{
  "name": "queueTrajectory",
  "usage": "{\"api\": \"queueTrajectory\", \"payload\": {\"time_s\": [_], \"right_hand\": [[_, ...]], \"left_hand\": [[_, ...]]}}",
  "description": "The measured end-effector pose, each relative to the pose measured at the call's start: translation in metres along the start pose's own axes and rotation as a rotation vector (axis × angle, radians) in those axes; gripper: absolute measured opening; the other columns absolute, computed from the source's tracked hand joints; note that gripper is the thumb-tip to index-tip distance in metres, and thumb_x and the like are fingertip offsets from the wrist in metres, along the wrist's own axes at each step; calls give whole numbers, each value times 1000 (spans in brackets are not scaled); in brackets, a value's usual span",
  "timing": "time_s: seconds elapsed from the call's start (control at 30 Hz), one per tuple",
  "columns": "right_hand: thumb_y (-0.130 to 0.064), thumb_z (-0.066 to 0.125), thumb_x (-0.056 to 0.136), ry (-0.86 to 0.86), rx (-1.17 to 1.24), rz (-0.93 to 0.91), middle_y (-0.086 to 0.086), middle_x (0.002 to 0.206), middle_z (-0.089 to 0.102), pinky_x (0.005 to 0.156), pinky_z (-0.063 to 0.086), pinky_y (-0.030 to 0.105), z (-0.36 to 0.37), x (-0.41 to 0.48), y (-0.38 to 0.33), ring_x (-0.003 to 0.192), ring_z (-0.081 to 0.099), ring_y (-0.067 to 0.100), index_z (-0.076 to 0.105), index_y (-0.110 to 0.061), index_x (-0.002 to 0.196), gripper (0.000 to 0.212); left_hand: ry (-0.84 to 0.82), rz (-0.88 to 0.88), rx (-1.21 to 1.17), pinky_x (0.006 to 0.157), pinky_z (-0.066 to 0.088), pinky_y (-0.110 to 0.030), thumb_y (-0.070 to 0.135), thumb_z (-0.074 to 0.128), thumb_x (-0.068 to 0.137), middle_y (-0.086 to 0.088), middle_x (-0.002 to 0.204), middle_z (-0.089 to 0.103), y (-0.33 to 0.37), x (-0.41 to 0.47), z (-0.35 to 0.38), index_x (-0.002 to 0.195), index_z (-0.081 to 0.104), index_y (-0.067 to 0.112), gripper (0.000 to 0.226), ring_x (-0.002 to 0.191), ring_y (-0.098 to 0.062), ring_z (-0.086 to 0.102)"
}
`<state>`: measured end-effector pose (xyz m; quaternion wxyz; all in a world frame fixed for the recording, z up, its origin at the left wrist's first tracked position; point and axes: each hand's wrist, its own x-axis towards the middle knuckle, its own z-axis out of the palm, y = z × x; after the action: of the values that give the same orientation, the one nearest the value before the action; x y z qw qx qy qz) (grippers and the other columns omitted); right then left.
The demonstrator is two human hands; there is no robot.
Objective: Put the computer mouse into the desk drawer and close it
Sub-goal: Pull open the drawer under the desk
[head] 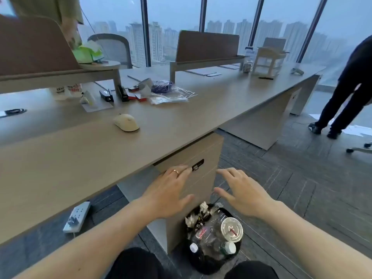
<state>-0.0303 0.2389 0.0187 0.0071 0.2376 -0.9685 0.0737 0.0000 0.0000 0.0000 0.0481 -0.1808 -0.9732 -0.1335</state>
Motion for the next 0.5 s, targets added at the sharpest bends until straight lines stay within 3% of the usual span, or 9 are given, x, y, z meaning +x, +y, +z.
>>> {"api": "queueTrajectory", "payload": {"time_s": [0.13, 0.27, 0.37, 0.5], "right_hand": [[-55, 38, 98, -48, 110, 62, 0, 139, 55, 96, 51, 40, 29, 44, -5, 124, 55, 21, 40, -26, 146, 56], [-53, 37, 98, -20, 187, 162, 7, 117, 67, 84, 56, 48, 57, 94, -7, 102, 67, 32, 54, -19, 130, 50], [-51, 41, 95, -13, 364, 316, 14, 99, 70, 76, 58, 49, 73, 121, -6, 85, 68, 38, 61, -16, 111, 43], [-47, 50, 94, -3, 674, 491, 15, 94, 74, 81, 59, 49, 95, 144, 0, 87, 70, 38, 67, -15, 99, 37]], "left_hand": [[41, -101, 21, 119, 22, -35, 30, 50, 94, -3, 161, 21, -28, 28, 23, 153, 14, 15, 70, 146, -16, 17], [93, -171, 32, 114, 27, -36, -8, 50, 76, -2, 155, 29, -34, 49, 32, 152, 20, 14, 85, 139, -21, 25], [105, -192, 53, 111, 28, -37, -12, 47, 74, -3, 154, 28, -31, 58, 33, 151, 22, 16, 86, 135, -23, 24], [106, -163, 118, 104, 27, -32, -10, 52, 74, -2, 154, 28, -35, 66, 30, 152, 22, 17, 88, 134, -22, 28]]}}
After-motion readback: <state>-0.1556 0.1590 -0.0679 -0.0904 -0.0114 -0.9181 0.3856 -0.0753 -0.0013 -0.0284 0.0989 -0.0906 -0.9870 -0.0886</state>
